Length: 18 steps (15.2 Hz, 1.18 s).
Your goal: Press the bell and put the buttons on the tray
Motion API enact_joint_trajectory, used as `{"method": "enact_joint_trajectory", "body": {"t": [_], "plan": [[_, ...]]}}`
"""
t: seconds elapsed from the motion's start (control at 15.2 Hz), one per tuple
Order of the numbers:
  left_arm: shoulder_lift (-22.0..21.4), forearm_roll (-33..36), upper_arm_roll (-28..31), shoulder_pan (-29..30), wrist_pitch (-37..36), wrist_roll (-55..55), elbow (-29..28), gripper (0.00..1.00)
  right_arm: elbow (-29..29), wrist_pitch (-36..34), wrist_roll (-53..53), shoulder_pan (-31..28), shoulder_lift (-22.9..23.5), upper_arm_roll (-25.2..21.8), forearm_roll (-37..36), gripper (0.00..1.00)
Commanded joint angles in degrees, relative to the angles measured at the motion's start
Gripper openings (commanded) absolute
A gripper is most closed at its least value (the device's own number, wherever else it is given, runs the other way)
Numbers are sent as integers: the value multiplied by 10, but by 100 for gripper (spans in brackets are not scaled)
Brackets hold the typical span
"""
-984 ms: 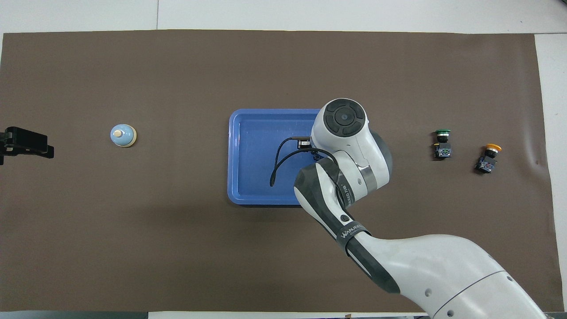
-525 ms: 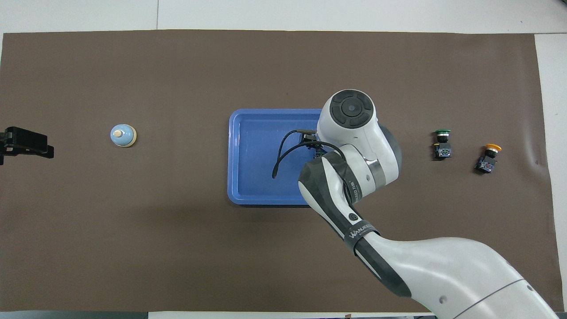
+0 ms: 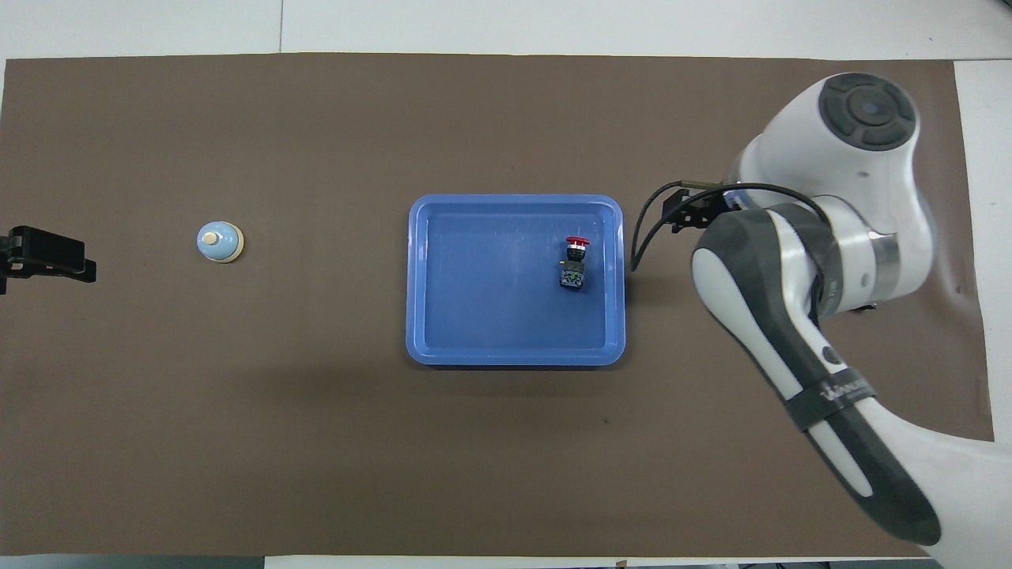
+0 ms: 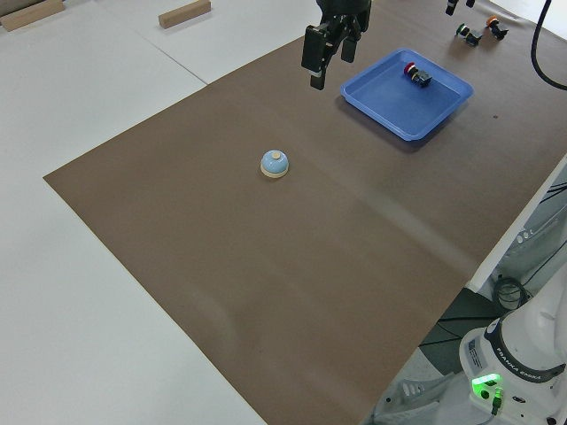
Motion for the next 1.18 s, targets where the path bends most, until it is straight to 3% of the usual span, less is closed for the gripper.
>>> {"method": "enact_joint_trajectory", "body": {"t": [0.0, 0.13, 0.33, 0.92, 0.98, 1.05, 1.12], "plan": [[-8, 12, 2, -3, -5, -1, -4, 100, -29, 10, -89, -57, -6, 7, -3, 100], [-8, 12, 1, -3, -5, -1, -4, 100, -66, 45, -106, -81, -17, 7, -5, 100], [-8, 12, 1, -3, -5, -1, -4, 100, -145, 150, -115, -97, -27, 6, -9, 100], [-8, 12, 2, -3, -5, -1, -4, 100, -210, 296, -144, -118, 15, 7, -9, 99], [-8, 12, 2, -3, -5, -1, -4, 100, -212, 301, -145, -119, 18, 7, -9, 94], [-8, 12, 1, -3, -5, -1, -4, 100, -212, 301, -144, -119, 20, 7, -9, 84], [-8, 12, 2, -3, -5, -1, -4, 100, -212, 301, -144, -119, 20, 7, -9, 65]]}}
